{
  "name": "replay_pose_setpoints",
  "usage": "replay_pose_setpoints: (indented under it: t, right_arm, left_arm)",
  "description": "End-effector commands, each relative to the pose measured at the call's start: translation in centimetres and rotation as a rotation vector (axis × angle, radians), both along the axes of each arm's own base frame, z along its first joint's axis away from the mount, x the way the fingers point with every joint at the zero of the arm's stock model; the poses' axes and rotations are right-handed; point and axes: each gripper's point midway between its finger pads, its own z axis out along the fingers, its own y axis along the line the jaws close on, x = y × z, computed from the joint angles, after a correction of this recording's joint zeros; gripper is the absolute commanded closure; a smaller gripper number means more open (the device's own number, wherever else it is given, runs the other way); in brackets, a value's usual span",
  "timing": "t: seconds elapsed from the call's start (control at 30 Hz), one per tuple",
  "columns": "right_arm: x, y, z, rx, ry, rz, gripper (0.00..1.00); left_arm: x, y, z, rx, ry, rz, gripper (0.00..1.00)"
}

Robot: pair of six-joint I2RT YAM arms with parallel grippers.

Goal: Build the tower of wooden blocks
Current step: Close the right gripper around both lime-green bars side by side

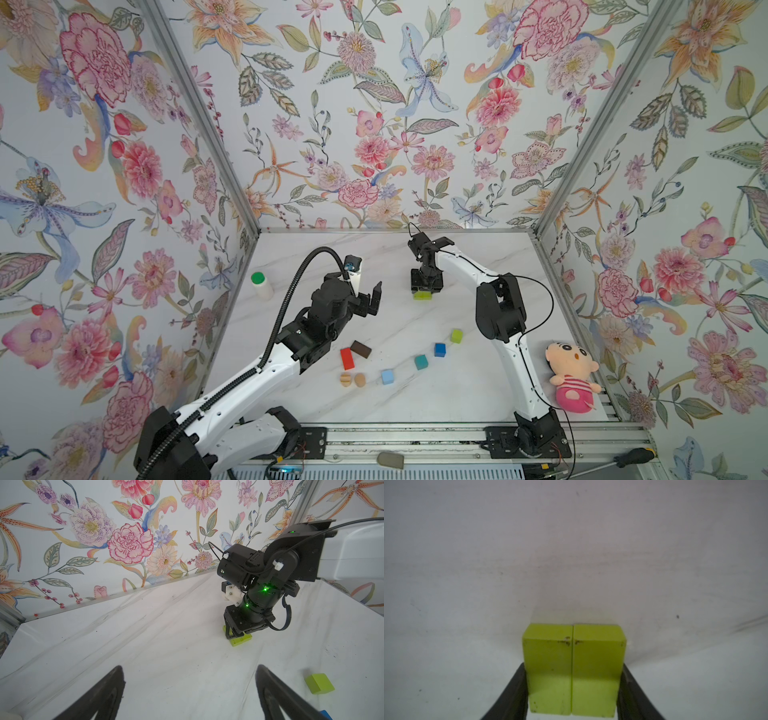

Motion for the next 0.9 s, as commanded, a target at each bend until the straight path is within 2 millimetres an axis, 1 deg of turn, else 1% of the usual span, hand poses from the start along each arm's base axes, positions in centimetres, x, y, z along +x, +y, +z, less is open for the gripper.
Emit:
replay_pose_setpoints:
  t: [0.0, 0.17, 0.27, 0.5, 0.63, 0.67, 0.73, 0.83, 0.87]
  right_arm:
    - [-1.3, -0.8, -1.7, -0.049, 0.064, 0.005, 0.53]
    - [-1.4, -0.5, -1.3, -0.042, 0.063, 0.024, 0.52]
    - [-1.9, -0.2, -1.3, -0.053, 0.070, 0.047, 0.52]
    - [-3.9, -0.1, -1.7, -0.080, 0.104, 0.075, 0.51]
    - [-4.4, 0.4, -1.9, -0.090, 0.108, 0.080, 0.47]
    - [-4.4, 0.5, -1.9, -0.087, 0.107, 0.079, 0.45]
    - [-4.1, 0.9, -1.6, -0.080, 0.093, 0.083, 0.35]
    - [-3.5, 1.3, -0.5, -0.067, 0.064, 0.080, 0.21]
    - [-3.4, 1.4, -0.1, -0.061, 0.054, 0.078, 0.18]
  left_arm:
    - [-0.1, 0.4, -0.1, 0.011, 0.001, -0.003, 0.01]
    - [-0.3, 0.5, -0.1, 0.001, 0.005, -0.003, 0.01]
    - [-0.5, 0.6, -0.2, -0.007, 0.006, -0.003, 0.01]
    - [-0.9, 1.2, -0.5, -0.025, 0.013, 0.015, 0.01]
    - [-1.3, 1.7, -1.1, -0.028, 0.018, 0.023, 0.01]
    - [-1.4, 1.7, -1.1, -0.028, 0.018, 0.023, 0.01]
    - [-1.6, 1.9, -1.1, -0.024, 0.016, 0.022, 0.01]
    - [-1.7, 2.1, -0.9, -0.016, 0.011, 0.025, 0.01]
    - [-1.8, 2.2, -0.9, -0.017, 0.010, 0.026, 0.01]
